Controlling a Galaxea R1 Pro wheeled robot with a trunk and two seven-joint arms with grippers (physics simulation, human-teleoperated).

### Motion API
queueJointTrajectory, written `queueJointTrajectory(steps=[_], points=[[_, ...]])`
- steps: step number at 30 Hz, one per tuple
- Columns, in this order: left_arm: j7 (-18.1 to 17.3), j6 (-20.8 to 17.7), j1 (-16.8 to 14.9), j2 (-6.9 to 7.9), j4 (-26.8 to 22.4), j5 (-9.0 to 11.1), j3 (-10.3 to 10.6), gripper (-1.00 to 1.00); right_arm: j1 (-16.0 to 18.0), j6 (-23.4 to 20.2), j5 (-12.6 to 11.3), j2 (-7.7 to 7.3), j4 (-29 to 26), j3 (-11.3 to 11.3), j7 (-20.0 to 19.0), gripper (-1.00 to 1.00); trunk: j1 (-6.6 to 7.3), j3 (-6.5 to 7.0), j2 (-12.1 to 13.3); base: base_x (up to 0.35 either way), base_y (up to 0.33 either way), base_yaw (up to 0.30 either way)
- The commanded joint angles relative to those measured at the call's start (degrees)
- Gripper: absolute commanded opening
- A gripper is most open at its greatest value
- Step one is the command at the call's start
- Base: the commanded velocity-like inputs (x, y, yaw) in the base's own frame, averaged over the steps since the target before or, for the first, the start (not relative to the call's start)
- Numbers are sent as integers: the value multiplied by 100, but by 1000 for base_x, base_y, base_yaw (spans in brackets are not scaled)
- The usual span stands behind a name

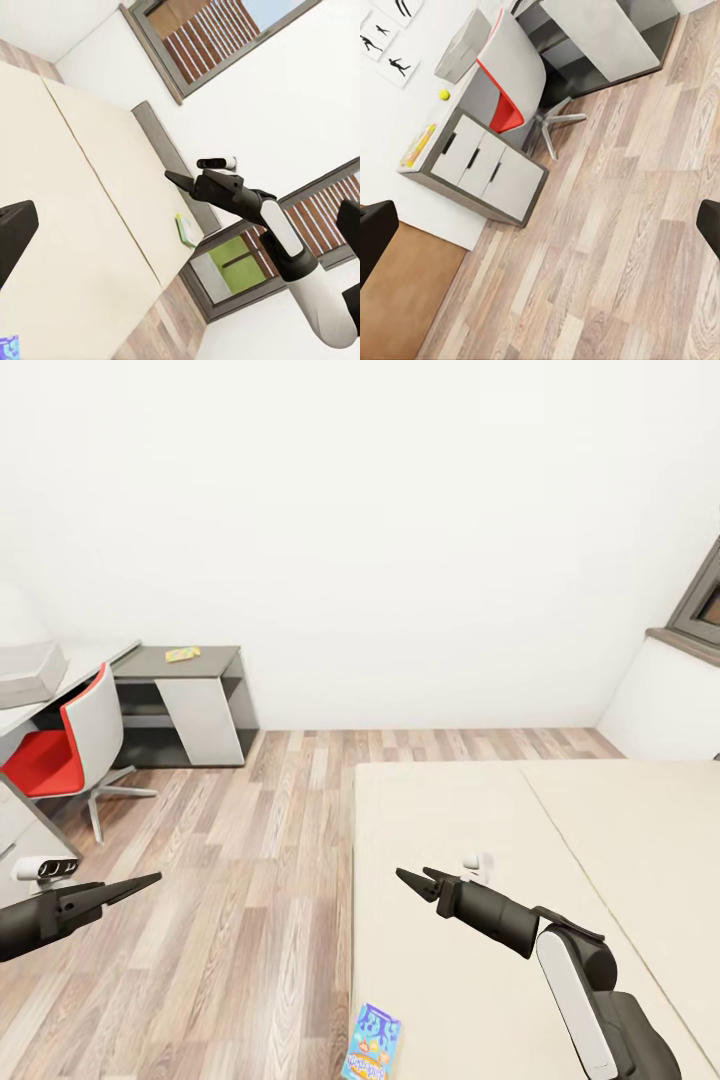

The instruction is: Put all the toys in the child's room - the three board games (two on the bed and one on the table), the two jigsaw puzzles on the table, and the tennis ball on the table - inside the toy box on the table in the child's room.

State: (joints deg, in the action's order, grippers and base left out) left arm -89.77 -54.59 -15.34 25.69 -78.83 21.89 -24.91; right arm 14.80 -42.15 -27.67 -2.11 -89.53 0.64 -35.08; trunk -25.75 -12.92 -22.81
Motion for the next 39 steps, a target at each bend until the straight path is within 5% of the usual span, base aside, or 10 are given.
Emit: queueJointTrajectory(steps=[1, 39], points=[[-23, -61, -4, 1, -1, -4, 1, 100, 5, -38, -19, 0, -3, 7, -8, 100, -4, -1, -11, 0, 0, 0], [-23, -61, -4, 5, -1, -7, 1, 100, 5, -39, -19, 0, -3, 7, -8, 100, -4, 362, -11, 0, 0, 0]])
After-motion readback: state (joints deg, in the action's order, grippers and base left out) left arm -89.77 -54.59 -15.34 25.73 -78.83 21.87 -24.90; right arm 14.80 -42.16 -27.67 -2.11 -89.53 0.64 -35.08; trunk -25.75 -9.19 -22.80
